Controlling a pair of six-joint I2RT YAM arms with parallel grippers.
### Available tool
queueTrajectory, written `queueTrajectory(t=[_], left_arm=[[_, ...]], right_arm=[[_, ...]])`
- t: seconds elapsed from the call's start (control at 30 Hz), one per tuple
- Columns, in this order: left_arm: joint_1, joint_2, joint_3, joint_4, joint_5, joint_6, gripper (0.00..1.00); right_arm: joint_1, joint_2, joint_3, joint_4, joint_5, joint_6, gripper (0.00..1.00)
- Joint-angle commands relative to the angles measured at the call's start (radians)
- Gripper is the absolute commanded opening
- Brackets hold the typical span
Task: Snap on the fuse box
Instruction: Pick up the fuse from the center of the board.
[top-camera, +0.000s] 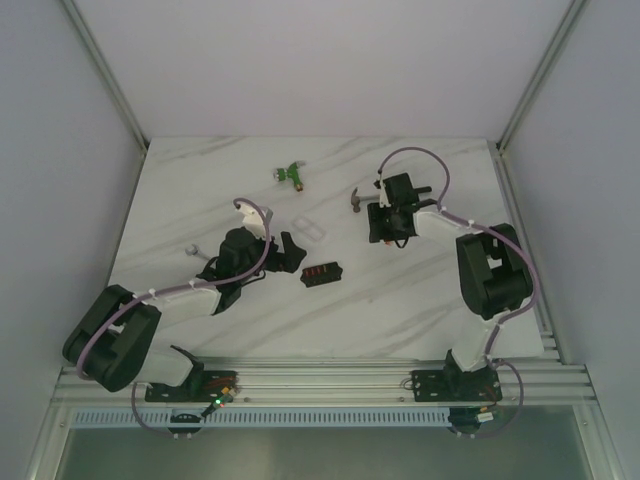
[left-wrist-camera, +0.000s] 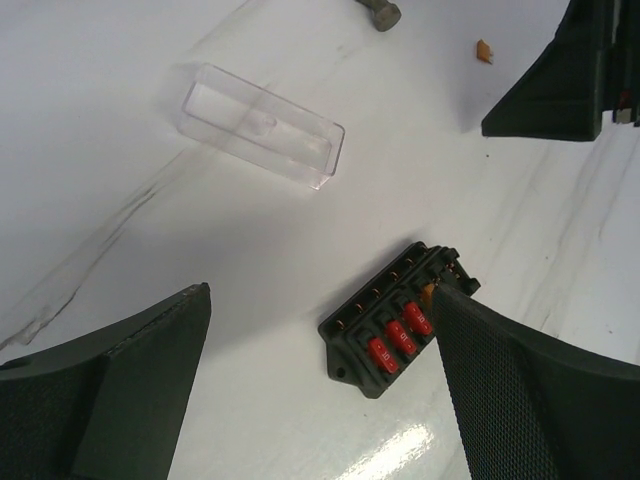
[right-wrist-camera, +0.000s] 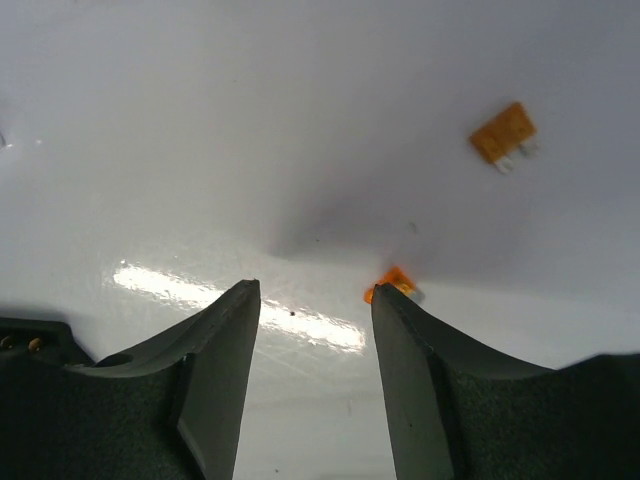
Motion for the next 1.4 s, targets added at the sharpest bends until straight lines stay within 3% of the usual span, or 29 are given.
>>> queueTrajectory(t=[0.0,0.2,0.37,0.53,1.0,1.37], left_arm=[[0.006,0.006,0.023,-0.023,0.018,-0.01,1.0],[0.006,0.002,0.022,-0.036,0.025,-0.003,1.0],[0.006,0.001,0.027,-0.044,0.036,0.006,1.0],[0.008,0.005,0.039,-0.061,0.047,0.018,1.0],[0.011,-0.005,0.031,-0.064,0.07,0.023,1.0],[0.011,0.0,0.036,-0.059,0.095,0.028,1.0]], right_arm=[[0.0,-0.062,-0.012,-0.037,0.102,-0.014,0.56],[-0.004,-0.03,0.039,-0.085,0.102,-0.136,0.58],[-0.036,-0.003,0.095,-0.15,-0.053,-0.296,0.58],[-0.045,0.026,0.135,-0.189,-0.086,-0.371,0.61],[-0.047,0.096,0.155,-0.23,-0.101,-0.32,0.61],[-0.032,0.078,0.117,-0.264,-0.094,-0.253,0.52]])
